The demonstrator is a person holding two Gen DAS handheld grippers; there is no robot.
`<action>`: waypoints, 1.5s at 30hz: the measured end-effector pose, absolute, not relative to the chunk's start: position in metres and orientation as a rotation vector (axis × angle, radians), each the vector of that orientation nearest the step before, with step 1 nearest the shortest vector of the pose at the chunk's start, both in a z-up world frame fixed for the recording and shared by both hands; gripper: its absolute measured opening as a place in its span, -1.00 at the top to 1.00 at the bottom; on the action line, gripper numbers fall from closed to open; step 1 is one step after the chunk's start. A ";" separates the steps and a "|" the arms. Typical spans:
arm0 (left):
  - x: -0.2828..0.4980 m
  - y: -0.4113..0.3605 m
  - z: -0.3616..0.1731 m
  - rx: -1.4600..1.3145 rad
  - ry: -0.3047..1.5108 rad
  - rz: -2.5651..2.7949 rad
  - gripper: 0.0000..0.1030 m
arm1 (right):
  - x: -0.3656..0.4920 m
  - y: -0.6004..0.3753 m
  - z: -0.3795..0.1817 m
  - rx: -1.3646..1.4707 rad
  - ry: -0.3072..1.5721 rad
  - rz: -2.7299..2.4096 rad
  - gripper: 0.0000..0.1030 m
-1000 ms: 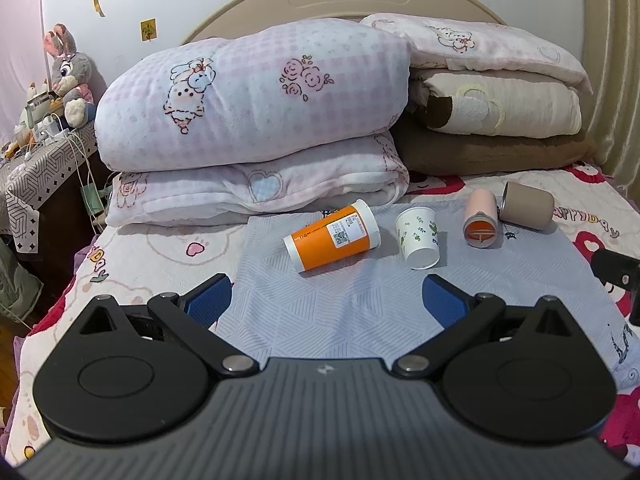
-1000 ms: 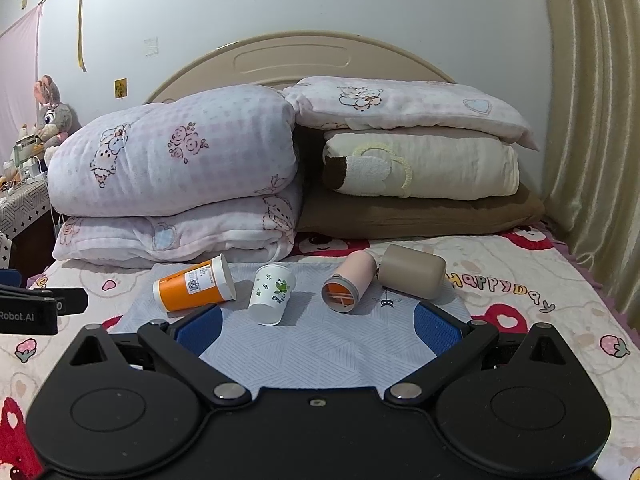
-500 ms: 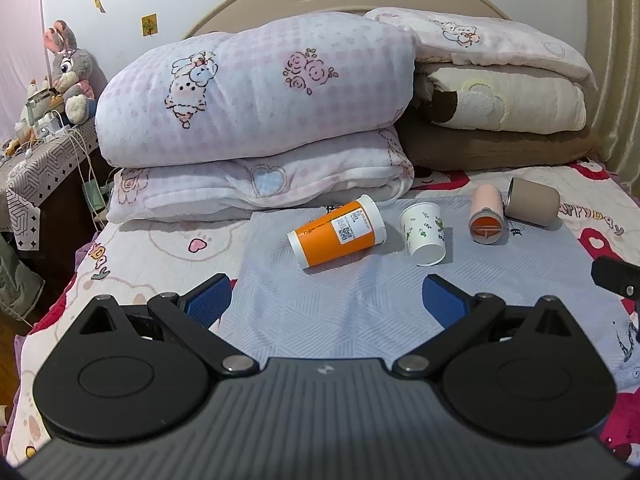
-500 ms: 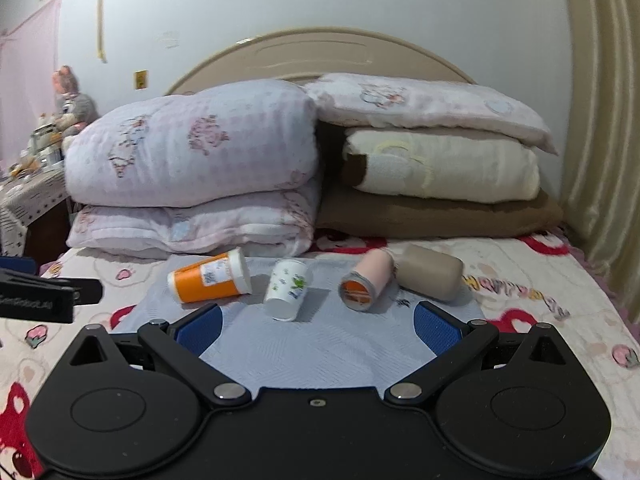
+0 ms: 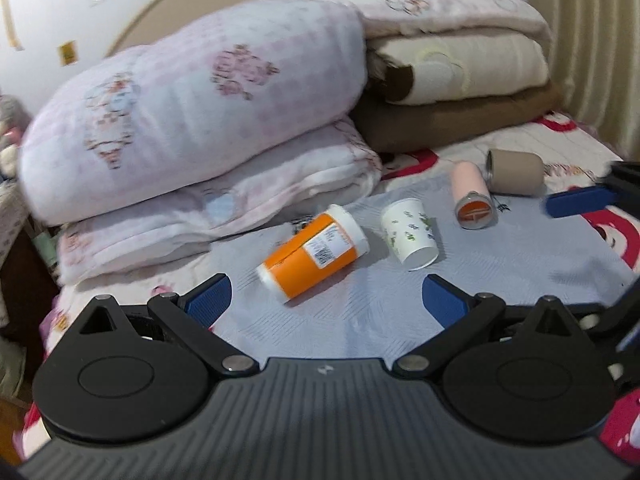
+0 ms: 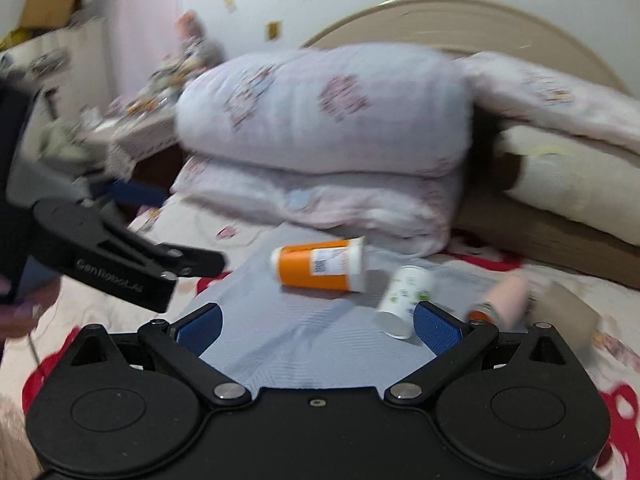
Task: Flip cup upright
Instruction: 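Move the left tool to the orange cup's base while the right tool approaches its side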
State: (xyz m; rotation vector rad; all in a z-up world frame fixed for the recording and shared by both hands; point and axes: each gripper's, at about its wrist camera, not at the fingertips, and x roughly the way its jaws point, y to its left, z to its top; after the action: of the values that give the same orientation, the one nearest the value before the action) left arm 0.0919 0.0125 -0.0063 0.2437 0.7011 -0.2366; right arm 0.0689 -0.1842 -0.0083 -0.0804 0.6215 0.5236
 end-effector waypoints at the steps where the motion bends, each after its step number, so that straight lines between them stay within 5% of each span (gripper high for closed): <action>1: 0.101 0.013 -0.009 0.247 0.709 -0.257 -1.00 | 0.080 -0.181 -0.014 -0.080 0.632 0.549 -1.00; 17: 0.239 0.027 -0.078 0.325 0.768 -0.492 -0.91 | 0.190 -0.145 -0.131 0.244 0.854 0.740 -0.65; 21: 0.273 0.029 -0.097 0.305 0.833 -0.513 -0.69 | 0.205 -0.128 -0.142 0.264 0.840 0.759 -0.53; 25: 0.300 0.023 -0.110 0.356 0.890 -0.519 -0.56 | 0.221 -0.115 -0.152 0.280 0.815 0.732 -0.53; 37: 0.317 0.028 -0.131 0.440 1.063 -0.560 -0.66 | 0.234 -0.111 -0.165 0.261 0.848 0.723 -0.54; 45: 0.326 0.053 -0.142 0.177 1.094 -0.530 -0.66 | 0.240 -0.106 -0.175 0.251 0.869 0.728 -0.54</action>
State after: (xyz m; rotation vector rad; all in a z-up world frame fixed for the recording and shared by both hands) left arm 0.3257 0.0528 -0.1424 0.1771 1.0943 -0.5303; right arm 0.2399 -0.1065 -0.1748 0.2507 0.8690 0.7283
